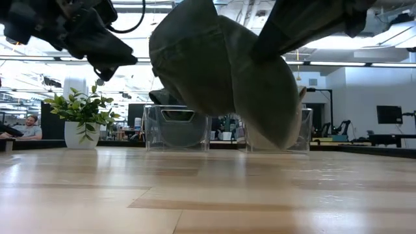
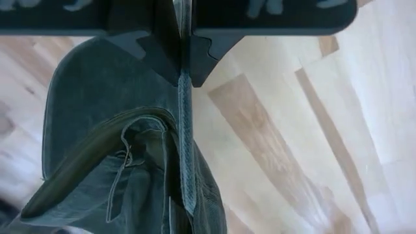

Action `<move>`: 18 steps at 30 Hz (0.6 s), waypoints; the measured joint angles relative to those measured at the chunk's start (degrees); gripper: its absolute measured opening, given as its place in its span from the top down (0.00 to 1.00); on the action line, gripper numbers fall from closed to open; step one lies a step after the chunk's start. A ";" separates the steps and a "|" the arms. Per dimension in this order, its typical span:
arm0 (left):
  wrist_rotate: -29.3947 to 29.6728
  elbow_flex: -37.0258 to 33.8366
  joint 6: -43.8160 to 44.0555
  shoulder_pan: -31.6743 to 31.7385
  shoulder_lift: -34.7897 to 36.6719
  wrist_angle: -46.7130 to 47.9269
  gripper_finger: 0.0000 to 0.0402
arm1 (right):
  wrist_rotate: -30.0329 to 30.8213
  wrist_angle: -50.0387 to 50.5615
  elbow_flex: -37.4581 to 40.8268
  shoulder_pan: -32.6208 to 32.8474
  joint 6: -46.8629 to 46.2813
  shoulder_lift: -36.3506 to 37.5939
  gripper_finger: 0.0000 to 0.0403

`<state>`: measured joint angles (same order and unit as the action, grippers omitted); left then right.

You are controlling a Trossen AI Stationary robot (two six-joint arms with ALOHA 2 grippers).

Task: Pick & Place hat
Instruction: Put the black cap into the left transparent bin

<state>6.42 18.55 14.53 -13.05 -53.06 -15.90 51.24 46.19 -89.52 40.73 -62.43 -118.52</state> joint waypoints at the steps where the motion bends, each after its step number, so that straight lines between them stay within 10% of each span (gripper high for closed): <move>1: 0.03 0.00 0.35 0.29 -1.06 -1.25 0.75 | 0.64 0.02 0.00 0.00 0.34 0.00 0.99; 18: -0.46 0.00 3.24 0.66 -9.57 -15.23 0.75 | 7.56 16.59 0.00 -0.39 -5.13 -0.70 0.99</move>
<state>5.97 18.55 17.78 -12.38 -62.63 -31.13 58.80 62.79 -89.52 40.34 -67.56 -119.22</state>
